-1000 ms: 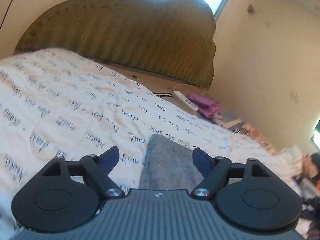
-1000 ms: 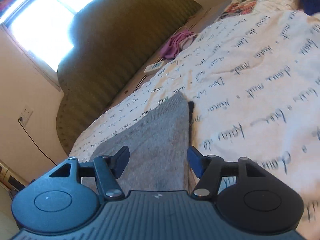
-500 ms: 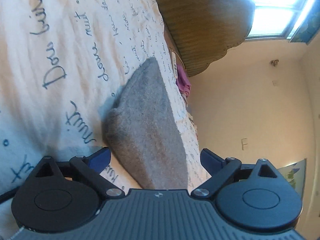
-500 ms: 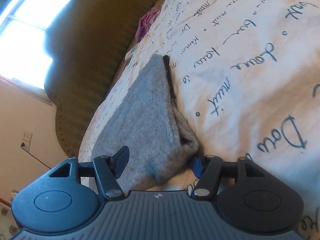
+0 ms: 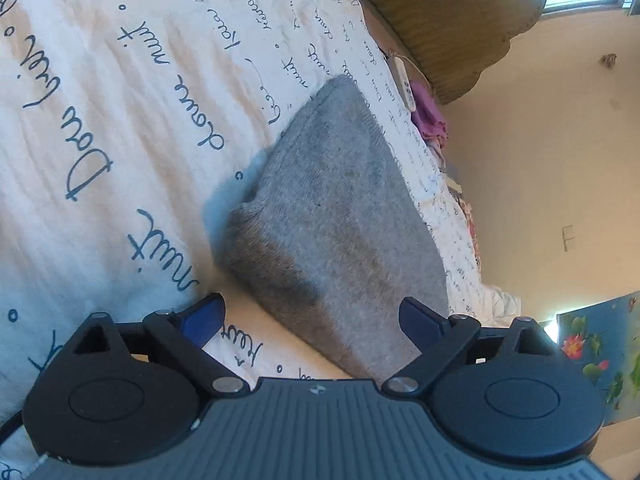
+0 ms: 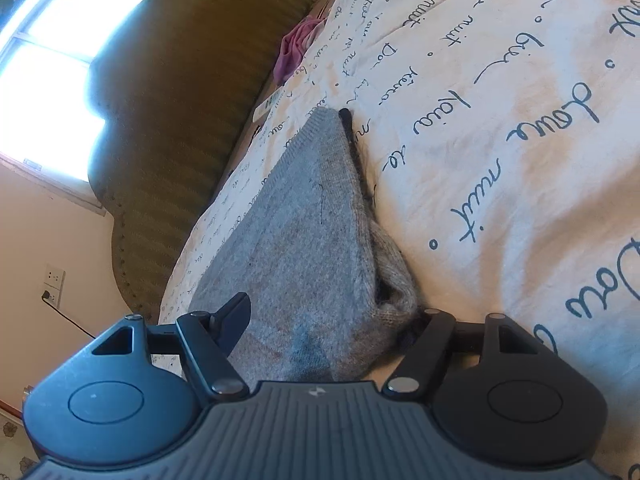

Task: Fold small clothes
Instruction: 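Grasp the folded grey bundle edge with both tools and fold it over again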

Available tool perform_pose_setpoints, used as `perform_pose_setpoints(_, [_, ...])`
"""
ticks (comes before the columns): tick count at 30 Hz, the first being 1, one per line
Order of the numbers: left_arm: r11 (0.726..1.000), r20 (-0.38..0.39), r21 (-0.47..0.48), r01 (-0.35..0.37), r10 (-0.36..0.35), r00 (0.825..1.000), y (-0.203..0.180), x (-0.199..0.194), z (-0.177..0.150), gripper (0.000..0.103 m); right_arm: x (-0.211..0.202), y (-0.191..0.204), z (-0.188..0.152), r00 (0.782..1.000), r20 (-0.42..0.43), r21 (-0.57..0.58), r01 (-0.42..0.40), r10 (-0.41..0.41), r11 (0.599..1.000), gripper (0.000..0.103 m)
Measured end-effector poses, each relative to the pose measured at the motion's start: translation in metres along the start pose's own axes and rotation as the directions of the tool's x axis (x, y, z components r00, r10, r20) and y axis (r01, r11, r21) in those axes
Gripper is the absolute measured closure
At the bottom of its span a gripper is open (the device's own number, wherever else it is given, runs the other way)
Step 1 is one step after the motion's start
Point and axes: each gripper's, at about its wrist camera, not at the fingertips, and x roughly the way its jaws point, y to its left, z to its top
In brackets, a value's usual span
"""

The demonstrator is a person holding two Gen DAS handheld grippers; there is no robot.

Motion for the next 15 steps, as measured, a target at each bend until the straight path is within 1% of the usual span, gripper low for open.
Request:
perform_pose_setpoints(1, [1.000,0.010,-0.003,0.003,-0.003,1.000,0.002,0.001,0.001,0.009,0.001,0.000,0.001,1.000,0.004,0.002,0.003,-0.003,1.000,0.032])
perform_pose_setpoints(3, [0.999,0.056,-0.032,0.003,-0.001,0.998,0.006,0.007,0.008,0.010,0.006,0.003,0.002,1.000,0.016,0.007,0.005,-0.005,1.000,0.031])
perform_pose_setpoints(5, [0.999,0.098,-0.035,0.000,0.004,0.995,0.001,0.018,0.018,0.010,0.013,0.007,0.004,1.000,0.027,0.006,0.003,-0.003,1.000,0.029])
perform_pose_setpoints(8, [1.000,0.119,0.008,-0.024,0.023,0.993,-0.015,0.035,0.026,0.010,0.024,0.010,0.006,0.999,0.040,0.010,-0.005,0.005,1.000,0.030])
perform_pose_setpoints(9, [0.999,0.122,0.031,-0.033,0.029,0.992,-0.020,0.040,0.026,0.011,0.028,0.012,0.006,0.999,0.043,-0.003,0.005,-0.005,1.000,0.033])
perform_pose_setpoints(10, [0.997,0.126,0.057,-0.043,0.036,0.991,-0.025,0.043,0.026,0.024,0.031,0.015,0.006,0.999,0.039,-0.014,0.027,-0.026,1.000,0.059])
perform_pose_setpoints(11, [0.994,0.135,0.088,-0.062,0.050,0.990,-0.028,0.046,0.026,0.043,0.035,0.015,0.007,0.999,0.015,-0.016,0.044,-0.044,0.999,0.093])
perform_pose_setpoints(12, [0.989,0.134,0.120,-0.091,0.075,0.988,-0.031,0.049,0.026,0.090,0.039,0.014,0.008,0.999,-0.006,-0.005,0.049,-0.049,0.999,0.095])
perform_pose_setpoints(13, [0.983,0.127,0.127,-0.130,0.114,0.985,-0.030,0.052,0.028,0.090,0.040,0.012,0.008,0.999,-0.001,0.001,0.044,-0.044,0.999,0.095])
perform_pose_setpoints(14, [0.982,0.134,0.118,-0.148,0.132,0.982,-0.026,0.052,0.028,0.093,0.040,0.013,0.007,0.999,0.002,-0.007,0.045,-0.045,0.999,0.095])
perform_pose_setpoints(15, [0.982,0.141,0.118,-0.148,0.131,0.981,-0.024,0.049,0.029,0.093,0.039,0.016,0.007,0.999,0.006,-0.019,0.052,-0.051,0.998,0.096])
